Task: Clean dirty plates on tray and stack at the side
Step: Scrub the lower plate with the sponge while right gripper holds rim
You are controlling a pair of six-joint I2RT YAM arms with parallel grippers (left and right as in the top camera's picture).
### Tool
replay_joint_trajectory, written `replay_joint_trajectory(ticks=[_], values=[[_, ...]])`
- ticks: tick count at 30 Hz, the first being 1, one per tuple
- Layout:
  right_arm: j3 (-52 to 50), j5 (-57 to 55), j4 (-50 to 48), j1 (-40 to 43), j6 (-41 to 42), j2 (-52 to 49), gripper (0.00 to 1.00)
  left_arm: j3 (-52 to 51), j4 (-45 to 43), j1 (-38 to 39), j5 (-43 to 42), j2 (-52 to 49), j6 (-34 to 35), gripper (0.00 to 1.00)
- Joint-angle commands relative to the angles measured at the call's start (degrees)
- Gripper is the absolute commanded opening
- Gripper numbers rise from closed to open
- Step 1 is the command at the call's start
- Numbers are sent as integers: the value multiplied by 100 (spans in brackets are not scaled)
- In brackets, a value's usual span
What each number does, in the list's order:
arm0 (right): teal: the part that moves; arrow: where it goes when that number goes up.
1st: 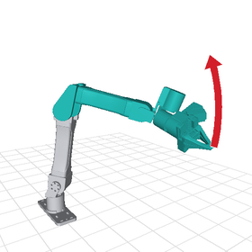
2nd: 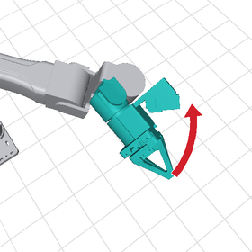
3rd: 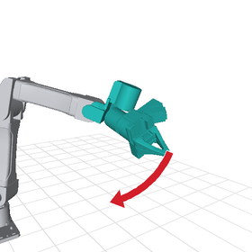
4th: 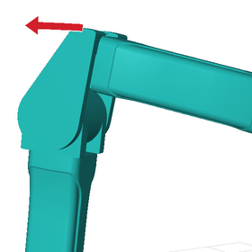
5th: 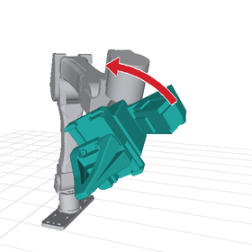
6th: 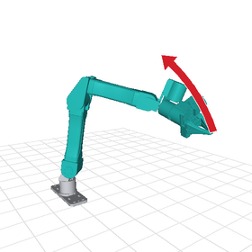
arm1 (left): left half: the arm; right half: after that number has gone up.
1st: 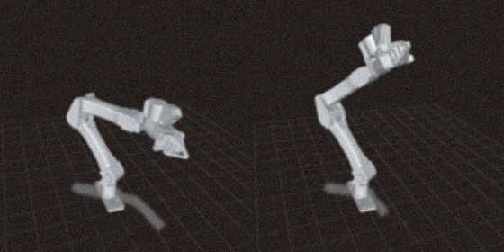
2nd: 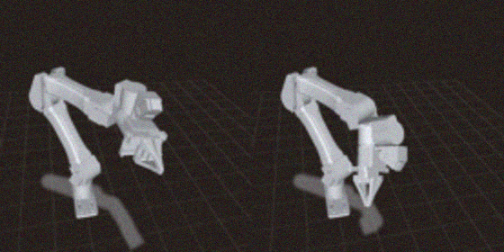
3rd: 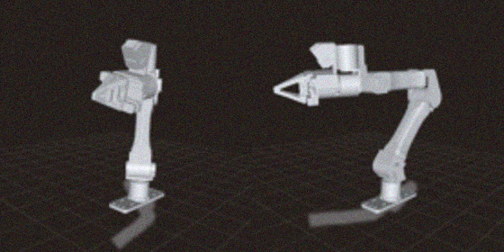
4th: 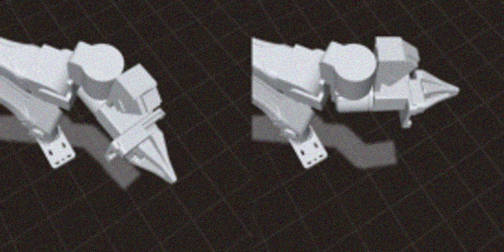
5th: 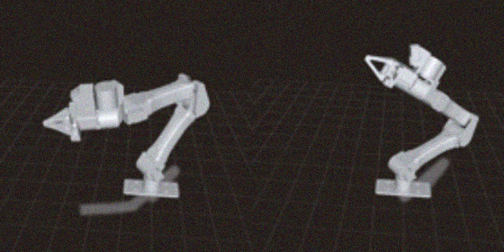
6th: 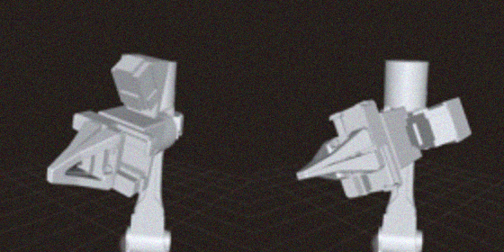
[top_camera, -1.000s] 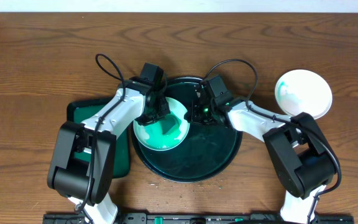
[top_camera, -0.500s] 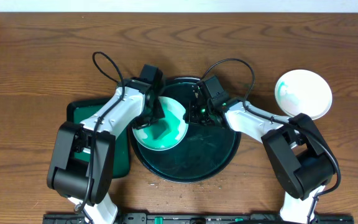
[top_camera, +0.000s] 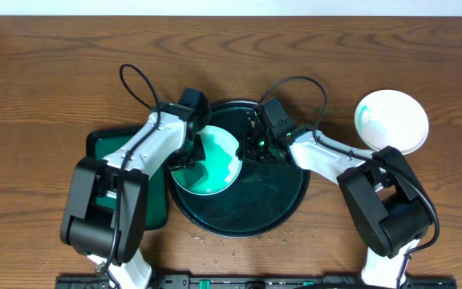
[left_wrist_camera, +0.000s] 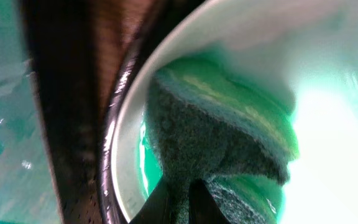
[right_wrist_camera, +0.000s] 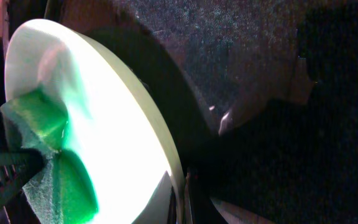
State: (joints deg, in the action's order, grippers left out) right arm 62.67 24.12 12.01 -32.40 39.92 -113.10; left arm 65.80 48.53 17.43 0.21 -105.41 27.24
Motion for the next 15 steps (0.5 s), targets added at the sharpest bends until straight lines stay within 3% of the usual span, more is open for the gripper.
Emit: replay_joint_trajectory(ticks=[1,11,15], values=[[-210,-291,243,17,199,-306,1,-422,-98,4,-1923,-367,-1237,7],[-210,-291,302,17,199,-306,1,-422,-1182,96,-4120,-367,-1327,7],[-210,-289,369,17,199,-306,1,-422,-1670,46,-4127,-367,-1043,7]])
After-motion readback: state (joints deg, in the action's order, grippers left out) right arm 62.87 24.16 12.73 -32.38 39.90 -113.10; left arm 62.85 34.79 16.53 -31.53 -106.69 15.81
